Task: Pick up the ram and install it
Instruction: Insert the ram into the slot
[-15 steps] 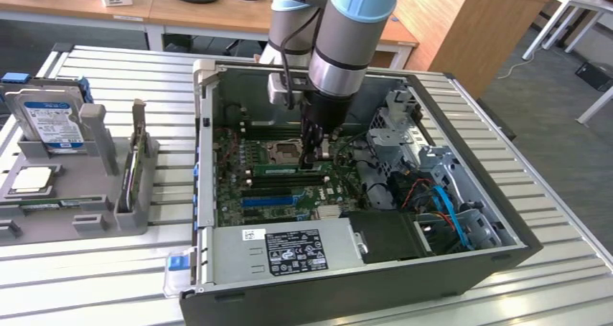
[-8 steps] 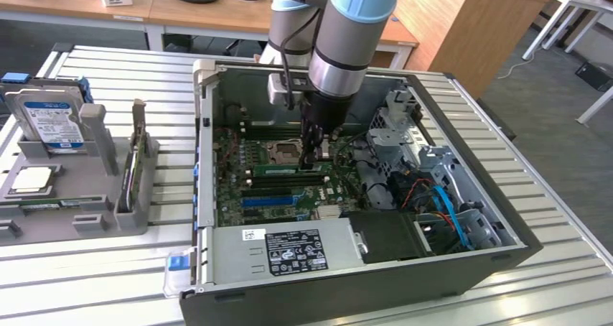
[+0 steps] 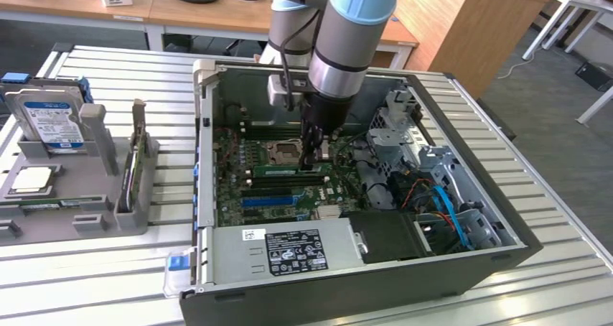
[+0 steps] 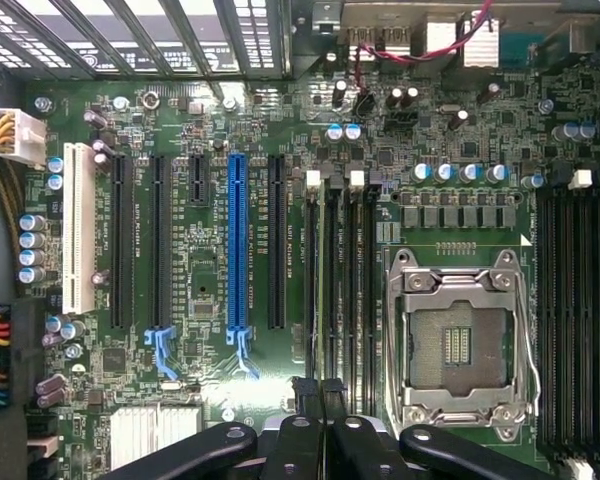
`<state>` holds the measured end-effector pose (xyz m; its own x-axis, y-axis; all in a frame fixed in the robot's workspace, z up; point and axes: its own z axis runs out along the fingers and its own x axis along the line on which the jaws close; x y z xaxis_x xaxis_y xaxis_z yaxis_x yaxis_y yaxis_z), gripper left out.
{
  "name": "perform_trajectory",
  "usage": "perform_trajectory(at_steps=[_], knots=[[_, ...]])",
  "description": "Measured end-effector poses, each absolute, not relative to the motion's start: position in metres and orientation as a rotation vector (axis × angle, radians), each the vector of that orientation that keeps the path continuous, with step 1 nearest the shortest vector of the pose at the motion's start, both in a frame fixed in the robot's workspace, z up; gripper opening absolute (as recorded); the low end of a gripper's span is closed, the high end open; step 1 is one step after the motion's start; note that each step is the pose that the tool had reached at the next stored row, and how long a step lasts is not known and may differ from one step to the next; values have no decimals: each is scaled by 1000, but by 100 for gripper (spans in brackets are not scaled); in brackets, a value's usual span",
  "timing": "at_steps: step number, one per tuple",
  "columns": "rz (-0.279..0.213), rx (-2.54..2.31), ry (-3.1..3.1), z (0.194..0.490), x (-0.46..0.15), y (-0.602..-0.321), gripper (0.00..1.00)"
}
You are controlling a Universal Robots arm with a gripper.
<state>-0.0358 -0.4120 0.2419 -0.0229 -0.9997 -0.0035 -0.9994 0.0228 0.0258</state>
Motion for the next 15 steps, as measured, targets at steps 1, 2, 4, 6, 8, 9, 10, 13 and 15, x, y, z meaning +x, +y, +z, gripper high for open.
perform_trajectory(at_steps=[1,2,4,6,8,9,10,13,15], knots=[[-33,2185,-2235,242,-36,-412,12],[-32,2185,-2235,241,-36,-412,12],[-33,2185,-2235,241,-36,-412,12],[-33,2185,-2236,240,-36,-412,12],[-33,2185,-2235,239,-36,-412,12],[-33,2185,-2236,239,-36,-412,12],[-33,2185,-2235,238,-36,-412,12],[-32,2185,-2235,238,-36,-412,12],[-33,2185,-2235,238,-36,-412,12]])
